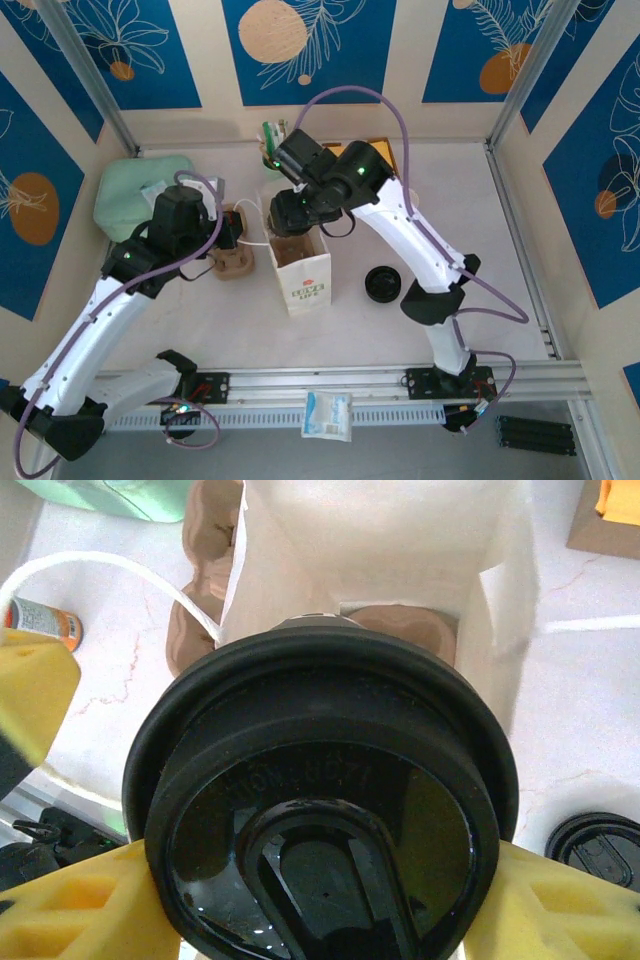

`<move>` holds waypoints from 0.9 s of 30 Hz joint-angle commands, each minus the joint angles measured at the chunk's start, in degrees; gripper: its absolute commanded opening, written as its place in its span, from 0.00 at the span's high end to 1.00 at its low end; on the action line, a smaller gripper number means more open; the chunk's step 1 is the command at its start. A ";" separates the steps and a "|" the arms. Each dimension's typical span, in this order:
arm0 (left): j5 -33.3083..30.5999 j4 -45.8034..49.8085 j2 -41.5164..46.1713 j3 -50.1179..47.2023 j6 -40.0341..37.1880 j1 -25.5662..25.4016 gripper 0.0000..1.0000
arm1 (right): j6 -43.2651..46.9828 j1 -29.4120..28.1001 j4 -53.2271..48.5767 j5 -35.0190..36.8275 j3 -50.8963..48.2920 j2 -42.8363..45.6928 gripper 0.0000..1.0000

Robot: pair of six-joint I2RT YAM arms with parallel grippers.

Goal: Pack the takeout coffee

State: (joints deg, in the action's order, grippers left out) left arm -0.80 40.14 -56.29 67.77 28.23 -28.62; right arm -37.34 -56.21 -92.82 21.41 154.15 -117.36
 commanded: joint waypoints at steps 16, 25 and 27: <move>4.65 -1.70 3.97 -2.47 -0.15 0.50 0.99 | 1.96 1.06 -8.64 2.11 -2.71 -5.98 0.39; 9.25 -3.56 5.78 -4.09 1.50 0.50 0.99 | 6.85 5.43 -8.70 2.22 -5.86 -4.91 0.39; 11.04 -4.83 5.95 -4.61 2.38 0.41 0.99 | 7.45 6.22 -8.74 2.25 -5.57 -4.86 0.39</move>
State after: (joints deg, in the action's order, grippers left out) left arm 6.37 38.04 -51.24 64.14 29.15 -28.62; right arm -31.90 -50.98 -92.84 23.20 148.51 -123.68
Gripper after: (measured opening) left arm 0.059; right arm 0.626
